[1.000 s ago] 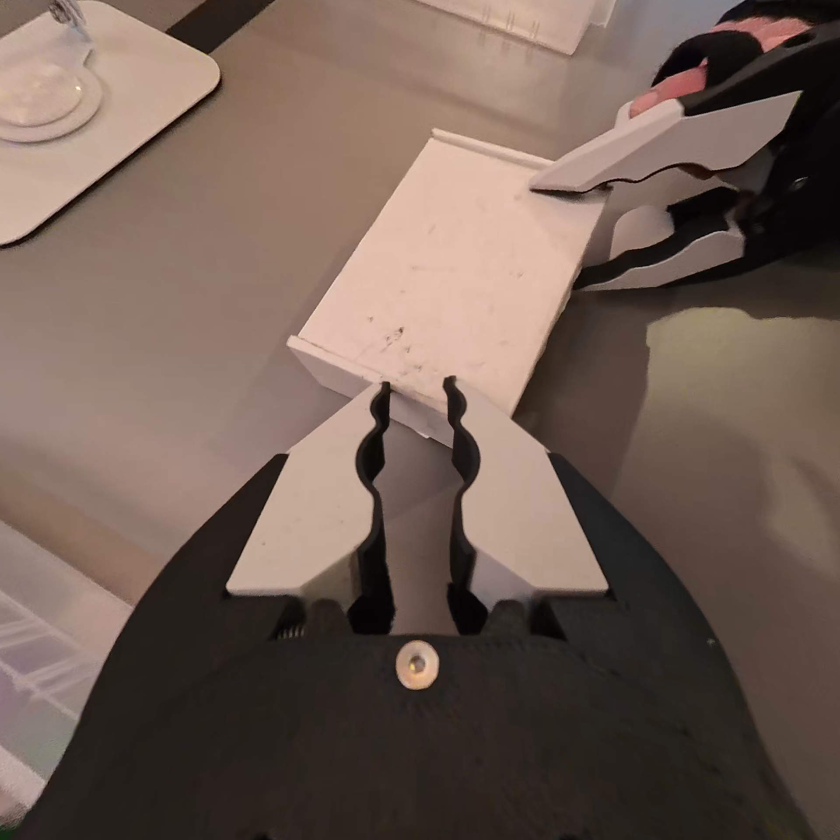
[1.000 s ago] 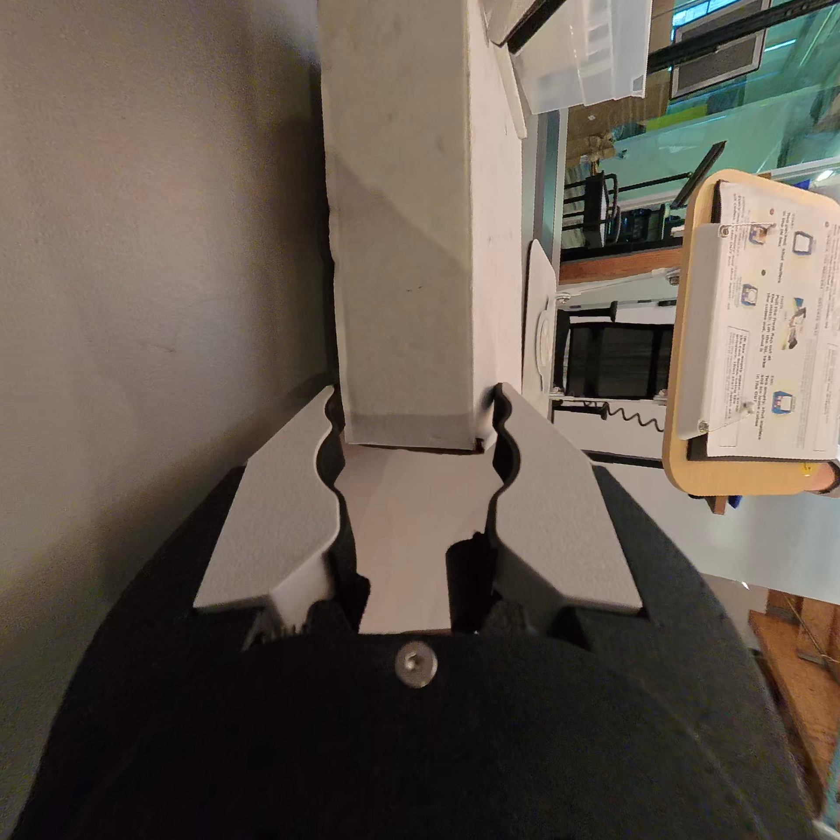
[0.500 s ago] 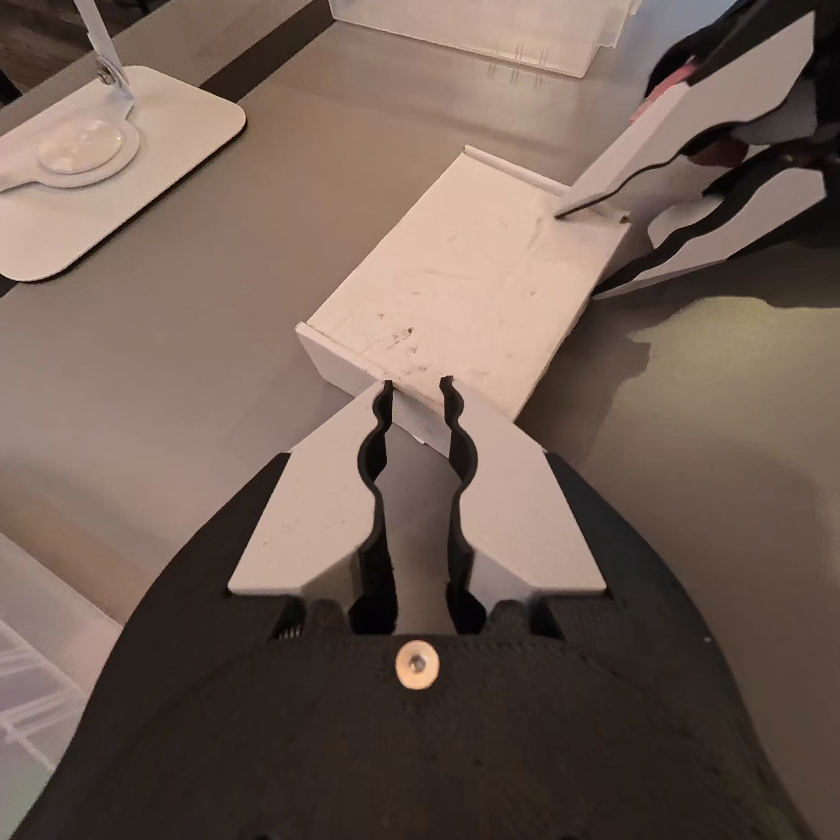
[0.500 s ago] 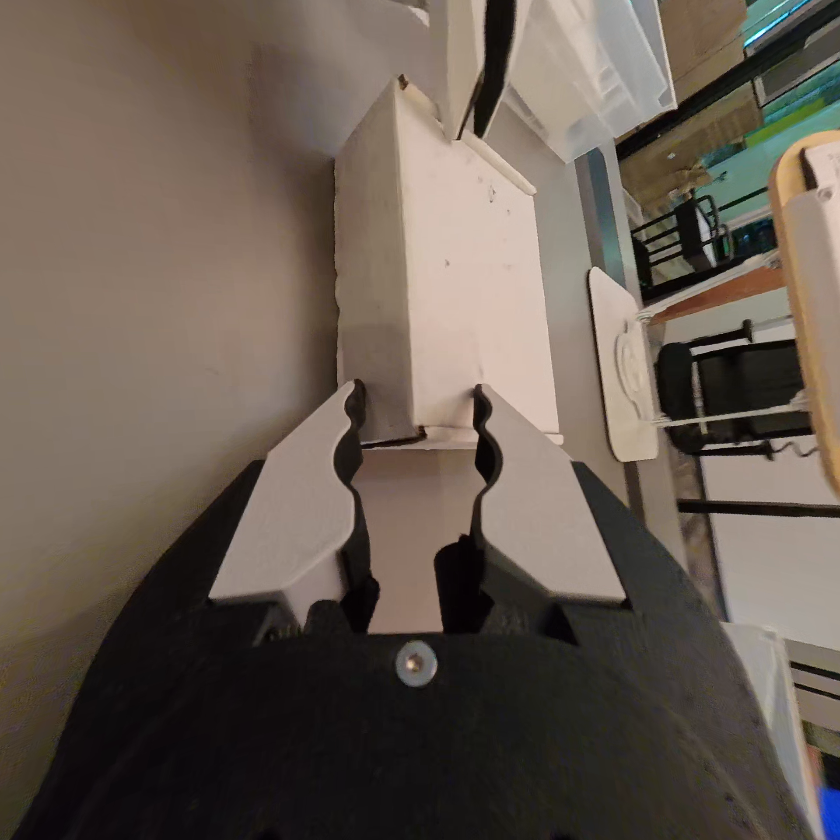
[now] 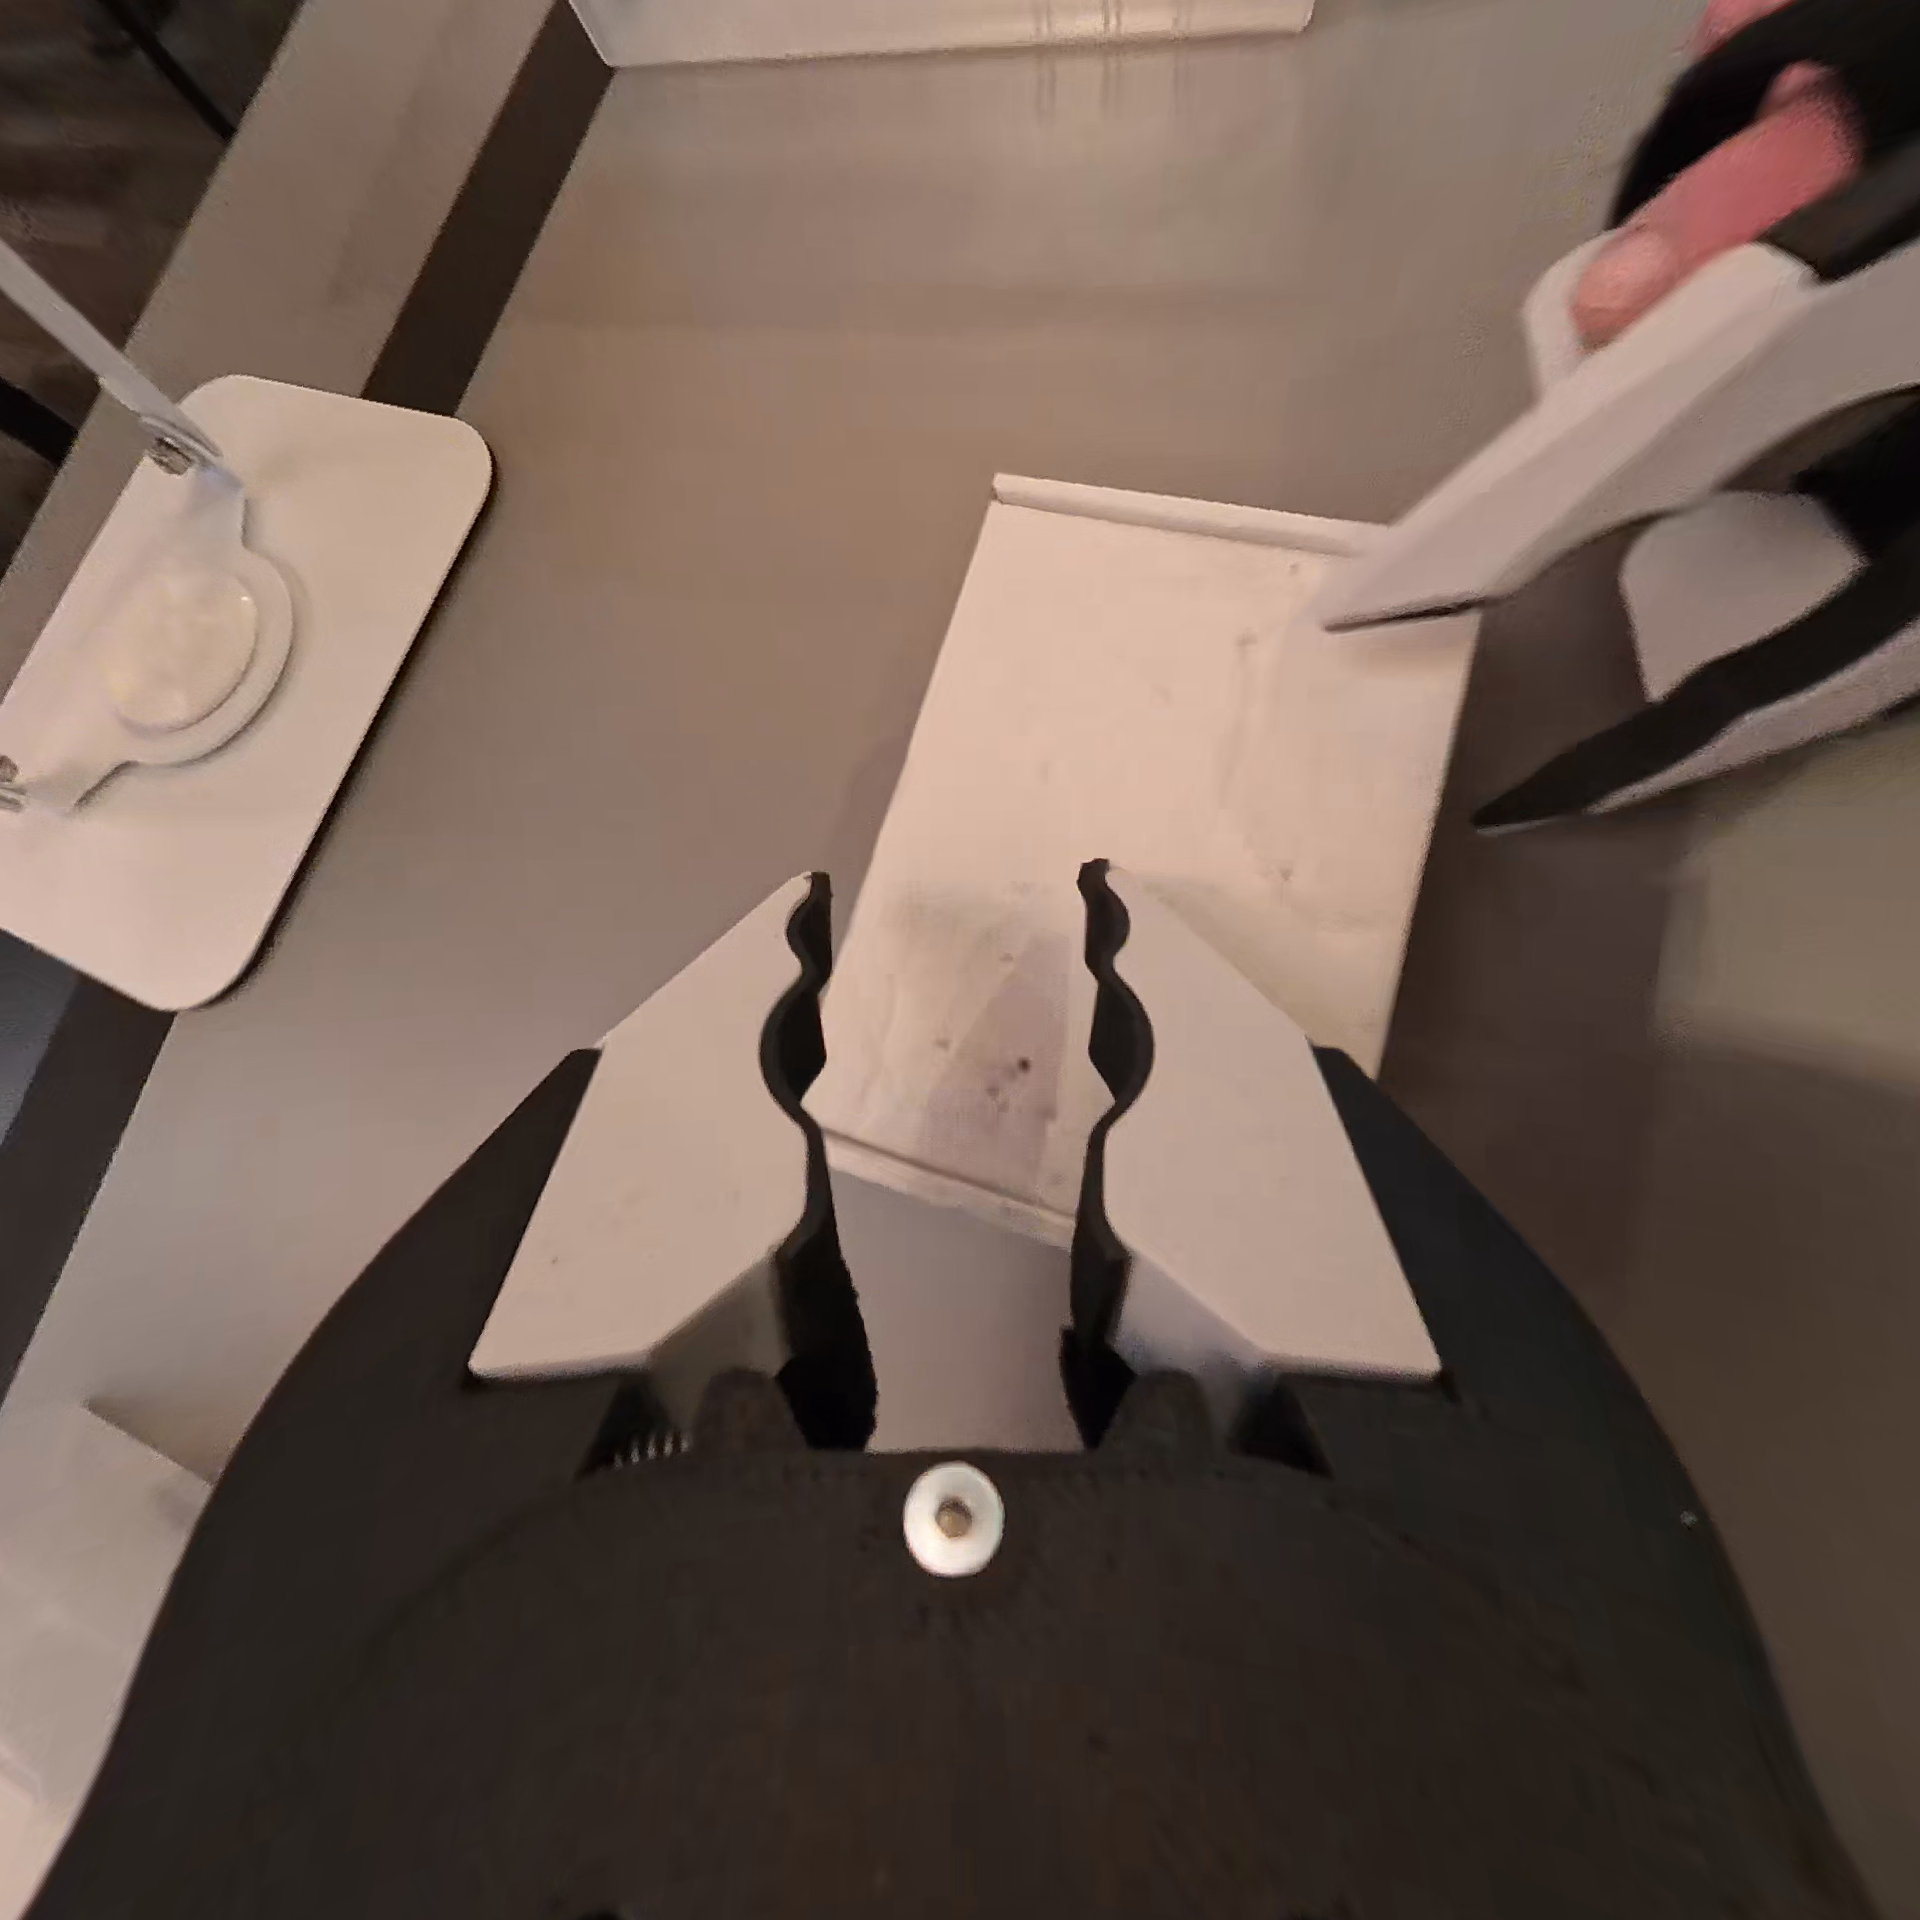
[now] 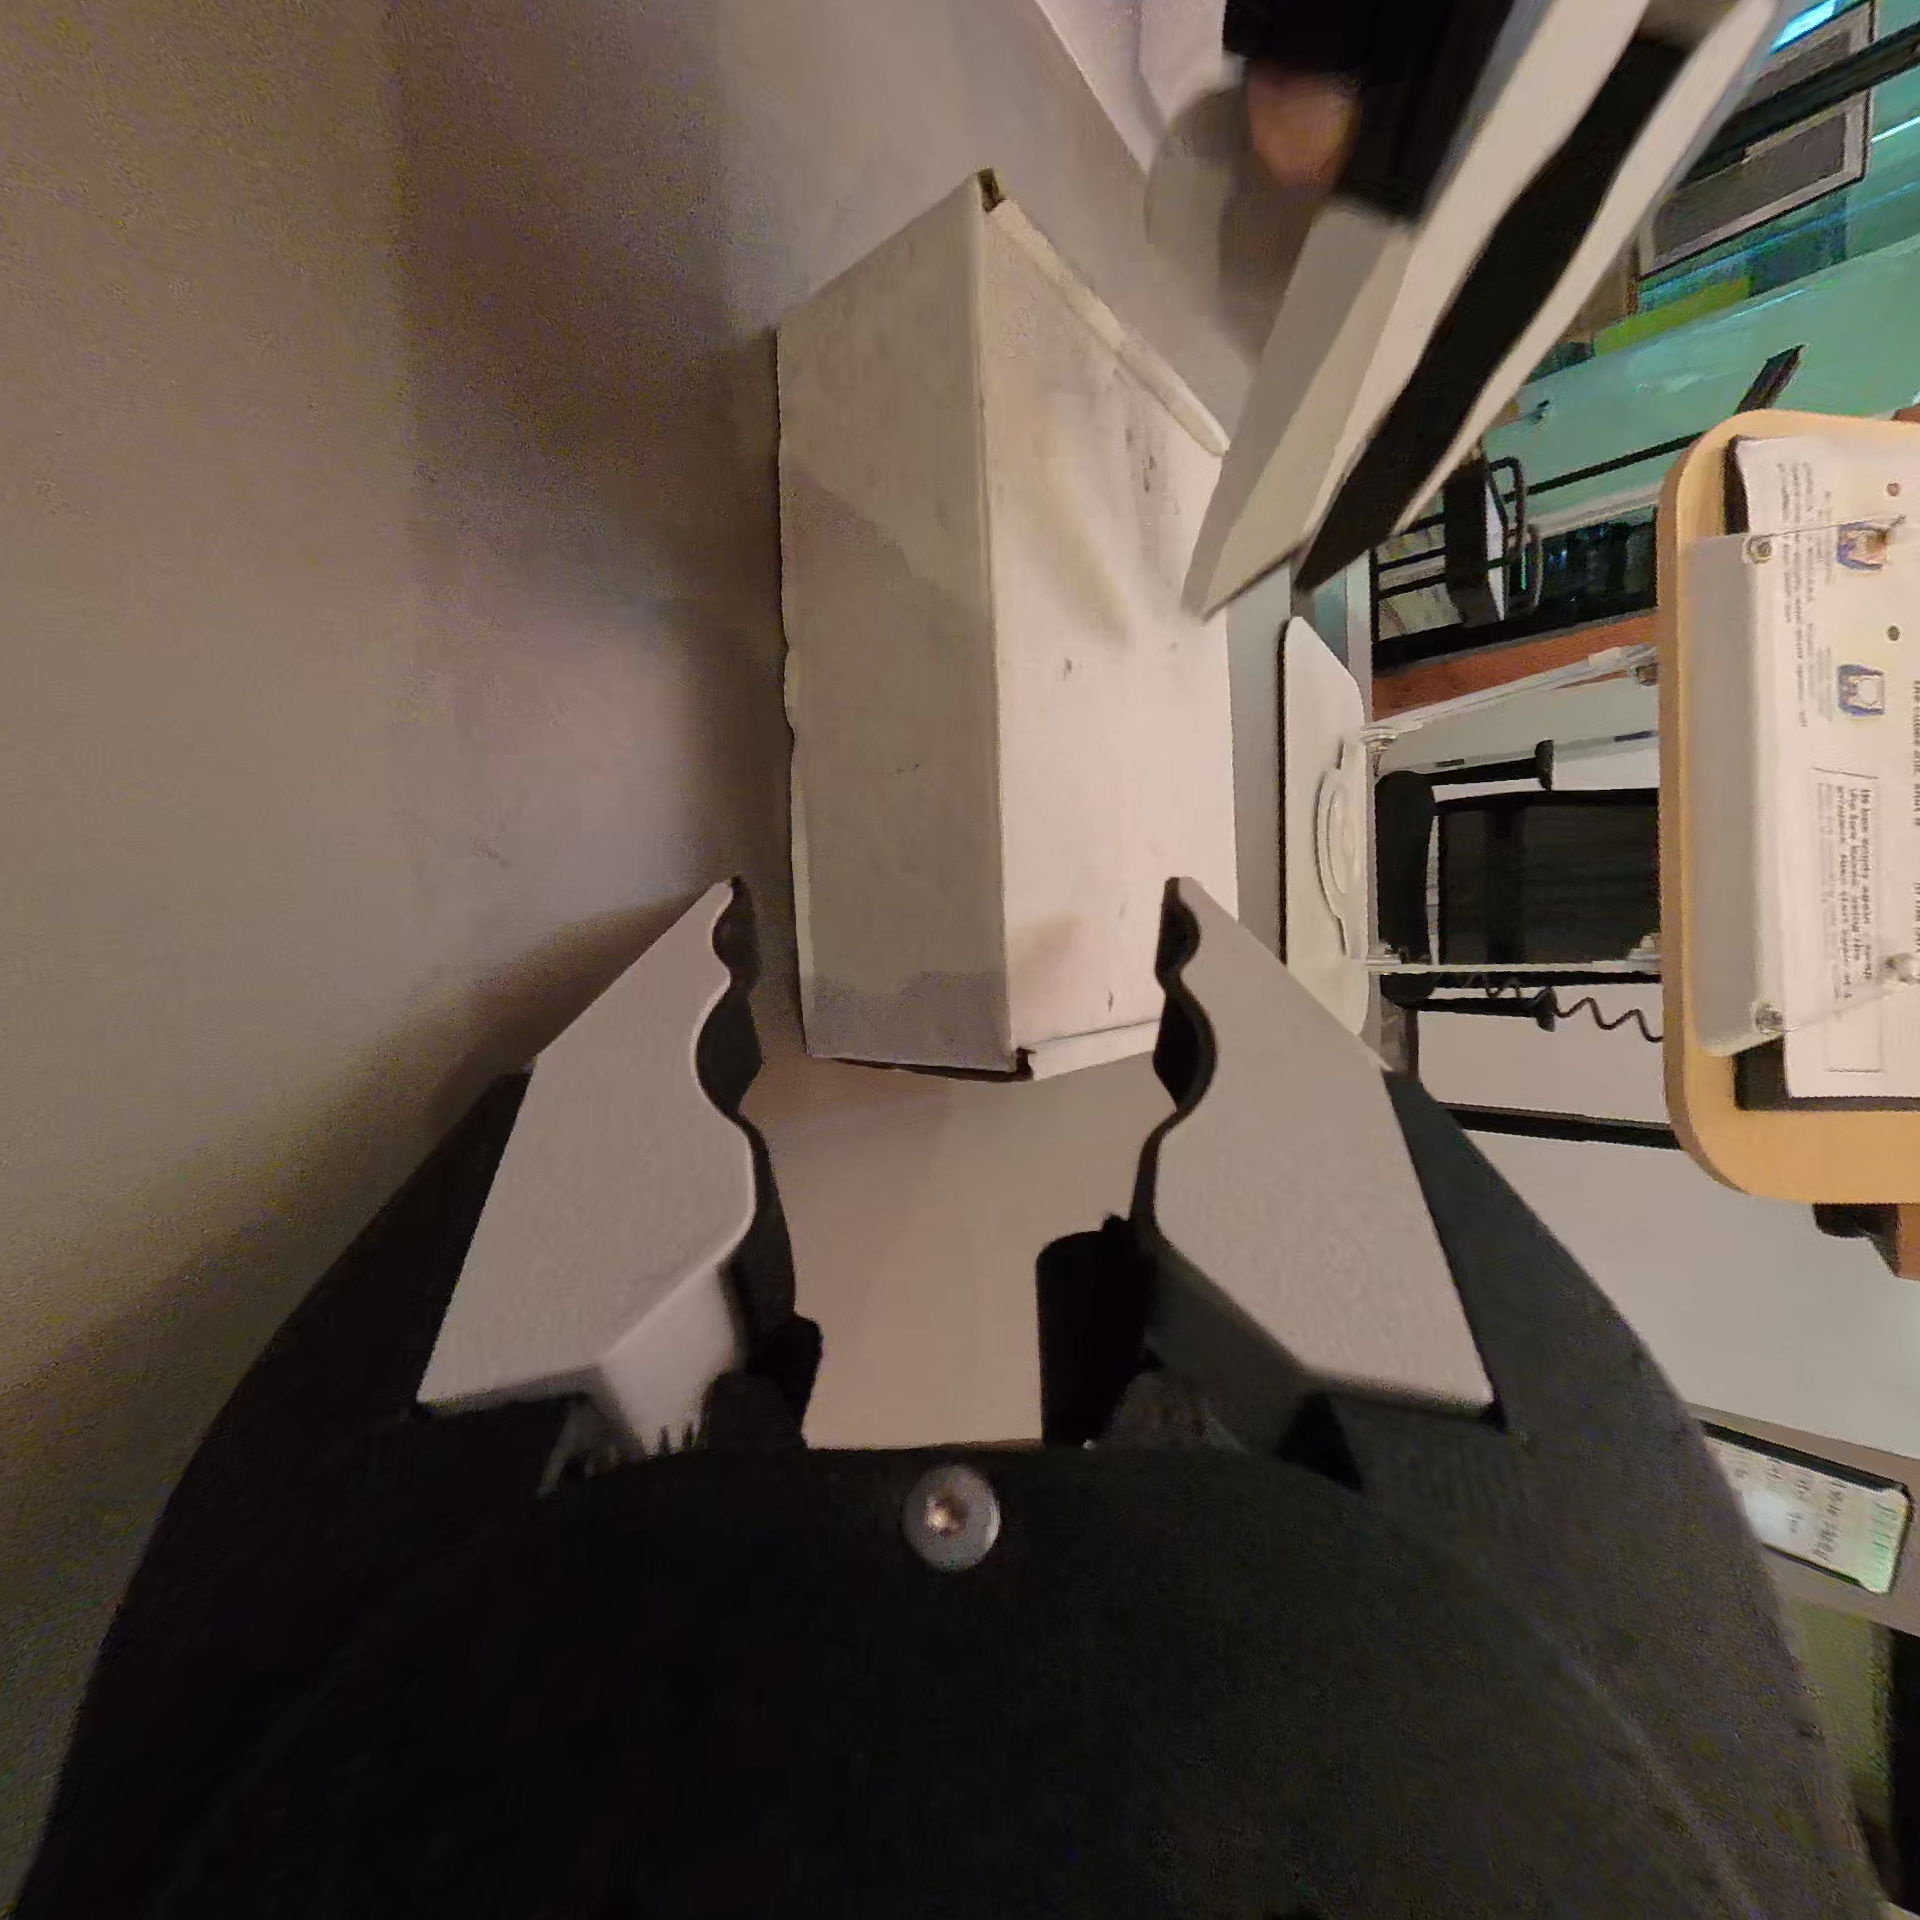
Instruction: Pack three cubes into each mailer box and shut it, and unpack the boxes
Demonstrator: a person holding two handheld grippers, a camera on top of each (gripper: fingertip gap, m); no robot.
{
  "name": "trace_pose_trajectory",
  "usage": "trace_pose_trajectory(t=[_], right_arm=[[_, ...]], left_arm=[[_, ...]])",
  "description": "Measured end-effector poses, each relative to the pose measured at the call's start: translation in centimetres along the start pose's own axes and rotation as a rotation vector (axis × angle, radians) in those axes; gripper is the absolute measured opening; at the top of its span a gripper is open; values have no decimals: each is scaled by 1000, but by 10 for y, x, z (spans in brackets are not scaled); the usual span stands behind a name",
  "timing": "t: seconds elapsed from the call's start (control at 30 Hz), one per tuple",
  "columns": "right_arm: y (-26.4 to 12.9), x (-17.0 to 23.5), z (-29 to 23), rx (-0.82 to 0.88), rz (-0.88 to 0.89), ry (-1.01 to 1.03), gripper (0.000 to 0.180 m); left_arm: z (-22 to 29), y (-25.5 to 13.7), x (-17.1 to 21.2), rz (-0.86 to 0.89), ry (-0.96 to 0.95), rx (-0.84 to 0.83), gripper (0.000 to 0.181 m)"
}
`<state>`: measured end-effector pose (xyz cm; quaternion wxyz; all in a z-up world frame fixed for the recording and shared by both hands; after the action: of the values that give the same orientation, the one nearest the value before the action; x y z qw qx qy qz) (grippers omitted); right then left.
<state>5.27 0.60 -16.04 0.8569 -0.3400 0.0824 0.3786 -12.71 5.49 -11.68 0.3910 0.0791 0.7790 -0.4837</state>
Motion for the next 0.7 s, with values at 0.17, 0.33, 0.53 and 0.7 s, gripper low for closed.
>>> trace_pose_trajectory(t=[0.17, 0.33, 0.53, 0.7], right_arm=[[7, -11, -8, 27, -41, -36, 69], [19, -13, -8, 85, -80, -81, 58], [30, -14, -5, 166, -126, -172, 60], [31, -13, -8, 179, -149, -209, 56]], left_arm=[[-12, 24, -5, -5, -86, 117, 23], [-28, 30, 0, 38, -223, 148, 0], [-39, 34, 0, 43, -310, 217, 0], [-41, 39, -3, 45, -329, 232, 0]])
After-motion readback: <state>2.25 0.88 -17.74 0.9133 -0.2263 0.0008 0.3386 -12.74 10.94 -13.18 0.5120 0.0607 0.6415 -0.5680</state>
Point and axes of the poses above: each gripper's, where its closed fingertips meet, y out along the fingers, x out of its underside, z = x × y across the jaws, the point moved 9 cm from there along -y, back along the fingers, and after that the axes turned 3 degrees about y, right-handed, at the moved point
